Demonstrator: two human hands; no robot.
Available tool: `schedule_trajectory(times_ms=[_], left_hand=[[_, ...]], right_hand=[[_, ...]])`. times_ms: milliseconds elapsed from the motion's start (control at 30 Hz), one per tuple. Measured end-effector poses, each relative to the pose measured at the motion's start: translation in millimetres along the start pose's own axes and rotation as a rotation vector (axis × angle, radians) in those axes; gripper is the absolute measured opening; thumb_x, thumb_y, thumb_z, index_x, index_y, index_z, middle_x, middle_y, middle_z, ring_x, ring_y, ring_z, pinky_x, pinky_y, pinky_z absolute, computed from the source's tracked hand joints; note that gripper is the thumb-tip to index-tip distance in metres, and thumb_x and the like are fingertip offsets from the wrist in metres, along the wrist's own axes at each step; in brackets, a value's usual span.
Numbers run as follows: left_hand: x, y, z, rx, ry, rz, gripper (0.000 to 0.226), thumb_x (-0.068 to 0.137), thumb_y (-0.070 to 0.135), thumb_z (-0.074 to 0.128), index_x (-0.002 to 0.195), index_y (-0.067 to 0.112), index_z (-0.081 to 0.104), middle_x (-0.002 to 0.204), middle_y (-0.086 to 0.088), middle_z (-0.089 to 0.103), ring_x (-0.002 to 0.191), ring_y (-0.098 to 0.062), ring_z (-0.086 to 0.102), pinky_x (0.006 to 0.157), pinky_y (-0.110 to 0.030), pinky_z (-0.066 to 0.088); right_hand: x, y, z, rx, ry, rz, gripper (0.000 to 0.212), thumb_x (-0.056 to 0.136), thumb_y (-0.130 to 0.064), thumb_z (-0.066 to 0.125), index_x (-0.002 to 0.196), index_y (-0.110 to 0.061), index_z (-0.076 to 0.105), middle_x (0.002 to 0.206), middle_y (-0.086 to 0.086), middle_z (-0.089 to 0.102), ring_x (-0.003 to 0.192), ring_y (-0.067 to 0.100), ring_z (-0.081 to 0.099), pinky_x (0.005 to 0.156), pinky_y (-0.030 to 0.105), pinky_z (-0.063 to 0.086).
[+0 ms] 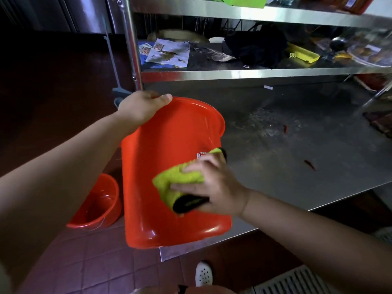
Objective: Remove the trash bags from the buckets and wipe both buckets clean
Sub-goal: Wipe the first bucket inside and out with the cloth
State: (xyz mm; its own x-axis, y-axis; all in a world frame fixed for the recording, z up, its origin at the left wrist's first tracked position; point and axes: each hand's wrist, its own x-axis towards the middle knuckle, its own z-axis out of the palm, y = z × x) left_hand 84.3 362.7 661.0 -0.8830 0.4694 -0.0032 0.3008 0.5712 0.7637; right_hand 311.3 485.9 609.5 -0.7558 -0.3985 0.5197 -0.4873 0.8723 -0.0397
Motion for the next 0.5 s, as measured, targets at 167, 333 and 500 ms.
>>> schedule_trajectory(times_ms=[167, 333, 500], left_hand=[[-4.2, 0.2, 3.9, -0.156, -0.065, -0.002, 0.044, 0.067, 0.071, 0.057, 0.089, 0.035, 0.071, 0.102, 0.008, 0.069, 0.103, -0.014, 0.062, 0.098, -0.032, 0.045], [-10.2, -13.8, -1.7, -0.249, -0.059, -0.071, 0.067, 0.057, 0.079, 0.054, 0.104, 0.034, 0.069, 0.113, 0.005, 0.068, 0.108, -0.015, 0.062, 0.101, -0.037, 0.045], [-21.1, -36.5, -11.2, -0.299, -0.008, -0.036, 0.054, 0.064, 0.074, 0.053, 0.089, 0.029, 0.069, 0.105, -0.002, 0.07, 0.105, -0.021, 0.063, 0.1, -0.045, 0.045]], right_hand=[[51.2, 62.6, 0.0, -0.042, 0.122, 0.329, 0.035, 0.077, -0.045, 0.07, 0.109, -0.032, 0.07, 0.107, 0.007, 0.06, 0.098, 0.029, 0.046, 0.082, 0.046, 0.04], [75.9, 85.6, -0.3, -0.029, 0.078, 0.456, 0.043, 0.072, -0.03, 0.076, 0.114, -0.029, 0.068, 0.108, 0.009, 0.056, 0.099, 0.035, 0.048, 0.085, 0.051, 0.04], [91.6, 40.5, 7.3, -0.086, 0.054, 0.467, 0.04, 0.076, -0.052, 0.064, 0.115, -0.044, 0.064, 0.113, 0.0, 0.056, 0.1, 0.031, 0.047, 0.083, 0.045, 0.038]])
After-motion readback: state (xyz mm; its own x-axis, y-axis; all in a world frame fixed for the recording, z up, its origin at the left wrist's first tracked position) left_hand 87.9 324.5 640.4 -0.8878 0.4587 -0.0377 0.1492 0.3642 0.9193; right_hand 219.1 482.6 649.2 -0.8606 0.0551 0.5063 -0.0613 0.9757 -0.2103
